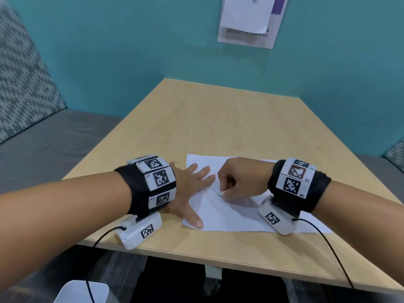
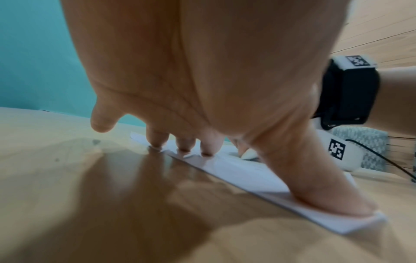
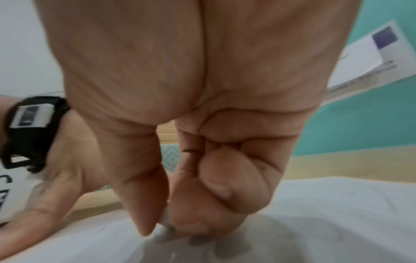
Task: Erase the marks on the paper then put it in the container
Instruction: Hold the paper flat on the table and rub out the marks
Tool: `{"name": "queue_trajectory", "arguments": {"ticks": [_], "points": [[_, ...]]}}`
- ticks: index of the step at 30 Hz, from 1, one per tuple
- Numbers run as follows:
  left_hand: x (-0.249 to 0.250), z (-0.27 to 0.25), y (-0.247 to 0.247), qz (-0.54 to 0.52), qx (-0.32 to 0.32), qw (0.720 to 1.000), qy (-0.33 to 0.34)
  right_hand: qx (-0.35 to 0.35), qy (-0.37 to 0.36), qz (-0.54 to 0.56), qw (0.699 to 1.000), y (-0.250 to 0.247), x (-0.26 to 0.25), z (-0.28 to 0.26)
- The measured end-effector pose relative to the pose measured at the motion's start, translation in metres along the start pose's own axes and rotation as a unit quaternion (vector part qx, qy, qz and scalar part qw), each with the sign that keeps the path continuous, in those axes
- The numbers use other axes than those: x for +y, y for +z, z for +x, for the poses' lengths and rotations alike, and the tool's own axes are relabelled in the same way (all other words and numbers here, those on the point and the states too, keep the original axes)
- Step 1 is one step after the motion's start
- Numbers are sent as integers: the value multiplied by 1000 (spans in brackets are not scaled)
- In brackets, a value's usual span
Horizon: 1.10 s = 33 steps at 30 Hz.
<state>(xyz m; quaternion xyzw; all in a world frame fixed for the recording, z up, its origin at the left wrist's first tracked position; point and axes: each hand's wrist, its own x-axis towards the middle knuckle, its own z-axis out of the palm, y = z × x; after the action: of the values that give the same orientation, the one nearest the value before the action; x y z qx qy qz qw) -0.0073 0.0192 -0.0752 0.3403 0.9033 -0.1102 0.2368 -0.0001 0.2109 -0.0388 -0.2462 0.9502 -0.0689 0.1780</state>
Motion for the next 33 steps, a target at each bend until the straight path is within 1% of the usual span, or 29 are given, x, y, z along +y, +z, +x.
{"name": "queue_trajectory", "arguments": {"ticks": [2, 5, 6, 9, 10, 14, 15, 17, 19, 22, 23, 26, 27, 28, 31, 33], "points": [[0, 1, 0, -1, -1, 1000, 2, -10, -11, -3, 1000, 5, -5, -4], [-3, 2, -1, -4, -8, 1000, 3, -55, -46, 11, 997, 12, -17, -12], [-3, 2, -1, -7, -9, 1000, 4, -52, -40, 10, 998, 10, -14, -10], [-3, 2, 1, -9, -4, 1000, 3, -4, 6, 8, 1000, 0, 6, -1], [-2, 2, 1, -9, -3, 1000, 3, -1, 7, 10, 1000, 1, 6, -1], [-2, 2, -1, -11, -6, 1000, 5, -58, -52, 20, 997, 15, -17, -11], [-3, 2, -2, -14, -9, 1000, 4, -53, -51, 13, 997, 13, -16, -8], [-1, 1, -3, -14, -11, 1000, 3, -15, -18, 7, 1000, 4, -3, 0], [-1, 1, -1, -12, -8, 1000, 5, -7, 2, 16, 1000, 1, 4, 4], [-3, 3, 0, -27, -7, 1000, 10, -52, -45, 37, 997, 13, -12, 1], [-4, 3, 0, -28, -7, 1000, 11, -56, -54, 41, 996, 14, -14, 1], [1, 0, -4, -15, -10, 1000, 3, -6, -19, 15, 1000, 0, -3, 8], [2, -1, -5, -11, -14, 1000, -2, 1, -8, 9, 1000, -1, 0, 9], [4, -3, -6, -11, -16, 1000, -4, -4, -11, 4, 1000, 0, -2, 8], [4, -4, -9, -22, -19, 1000, 4, -47, -59, 17, 997, 14, -17, 2], [2, -3, -8, -19, -23, 1000, -1, -34, -46, 9, 998, 9, -11, 5]]}}
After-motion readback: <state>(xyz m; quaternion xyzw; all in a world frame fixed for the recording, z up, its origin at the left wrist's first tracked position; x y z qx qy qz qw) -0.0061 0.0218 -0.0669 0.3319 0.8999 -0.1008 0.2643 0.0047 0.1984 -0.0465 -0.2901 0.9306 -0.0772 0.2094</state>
